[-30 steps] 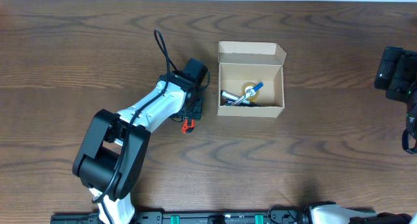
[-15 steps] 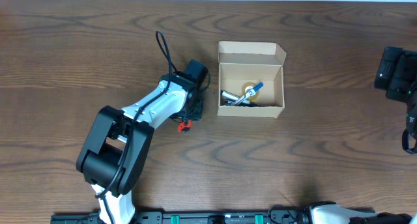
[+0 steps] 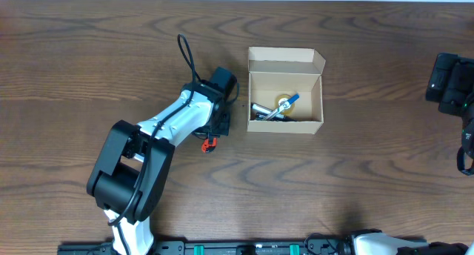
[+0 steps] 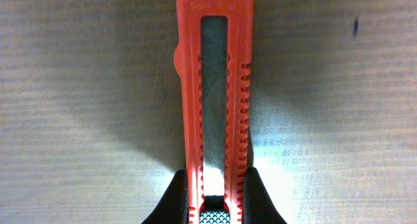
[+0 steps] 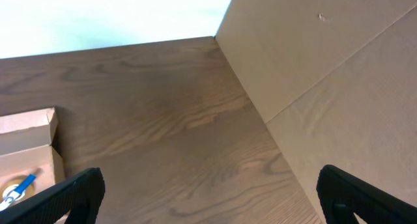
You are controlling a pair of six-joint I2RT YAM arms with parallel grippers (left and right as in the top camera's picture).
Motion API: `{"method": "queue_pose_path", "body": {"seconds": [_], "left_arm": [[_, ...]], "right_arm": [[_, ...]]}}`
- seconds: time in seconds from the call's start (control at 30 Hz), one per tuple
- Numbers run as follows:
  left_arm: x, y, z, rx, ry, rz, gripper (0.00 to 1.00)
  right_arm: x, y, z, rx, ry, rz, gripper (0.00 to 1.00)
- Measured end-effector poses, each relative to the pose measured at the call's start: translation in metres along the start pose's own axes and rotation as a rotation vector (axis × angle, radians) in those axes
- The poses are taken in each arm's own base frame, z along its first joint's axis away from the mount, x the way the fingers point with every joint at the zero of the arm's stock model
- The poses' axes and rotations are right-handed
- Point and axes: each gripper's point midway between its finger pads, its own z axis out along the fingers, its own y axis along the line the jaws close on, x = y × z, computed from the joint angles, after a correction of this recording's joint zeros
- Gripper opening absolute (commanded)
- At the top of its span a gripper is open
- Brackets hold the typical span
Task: Pack container
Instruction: 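Lift the orange box cutter and carry it over the box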
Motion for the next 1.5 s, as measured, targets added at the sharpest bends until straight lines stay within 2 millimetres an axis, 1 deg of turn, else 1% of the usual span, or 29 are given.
{"method": "queue_pose_path", "body": {"seconds": [0.03,0.1,0.2,0.37,0.43,0.47,0.5,0.57,0.63,0.93,1.03,1.1,1.23,1.37,1.43,1.5], "left_arm": [[-0.001,0.000,-0.003,-0.002,0.001,0.004,0.06],[-0.010,-0.001,-0.014,-0.011,-0.013,0.012,0.06],[-0.033,-0.005,-0.039,-0.014,-0.070,0.033,0.06],[-0.072,-0.018,-0.091,0.011,-0.184,0.102,0.06],[-0.084,-0.024,-0.110,0.033,-0.223,0.144,0.06],[-0.091,-0.030,-0.124,0.054,-0.254,0.177,0.06],[-0.093,-0.032,-0.128,0.063,-0.265,0.188,0.06],[-0.095,-0.041,-0.140,0.100,-0.285,0.247,0.06],[-0.094,-0.050,-0.147,0.135,-0.295,0.309,0.06],[-0.069,-0.096,-0.150,0.257,-0.272,0.560,0.06],[-0.065,-0.111,-0.155,0.282,-0.288,0.619,0.06],[-0.066,-0.121,-0.161,0.294,-0.315,0.655,0.06],[-0.075,-0.139,-0.184,0.315,-0.399,0.699,0.06],[-0.083,-0.146,-0.203,0.325,-0.456,0.712,0.06],[-0.085,-0.147,-0.206,0.326,-0.466,0.712,0.06],[-0.086,-0.148,-0.203,0.326,-0.463,0.711,0.06]], "right_arm": [[0.000,0.000,0.000,0.000,0.000,0.000,0.99],[0.000,0.000,0.000,0.000,-0.001,0.000,0.99],[0.000,0.000,0.000,0.000,0.000,0.001,0.99],[0.000,0.000,0.000,0.000,0.000,0.000,0.99],[0.000,0.000,0.000,0.000,0.000,0.000,0.99],[0.000,0.000,0.000,0.000,0.000,0.000,0.99],[0.000,0.000,0.000,0.000,0.000,0.000,0.99],[0.000,0.000,0.000,0.000,0.000,0.000,0.99],[0.000,0.000,0.000,0.000,0.000,0.000,0.99],[0.000,0.000,0.000,0.000,0.000,0.000,0.99],[0.000,0.000,0.000,0.000,0.000,0.000,0.99],[0.000,0.000,0.000,0.000,0.000,0.000,0.99],[0.000,0.000,0.000,0.000,0.000,0.000,0.99],[0.000,0.000,0.000,0.000,0.000,0.000,0.99],[0.000,0.000,0.000,0.000,0.000,0.000,0.99],[0.000,0.000,0.000,0.000,0.000,0.000,0.99]]}}
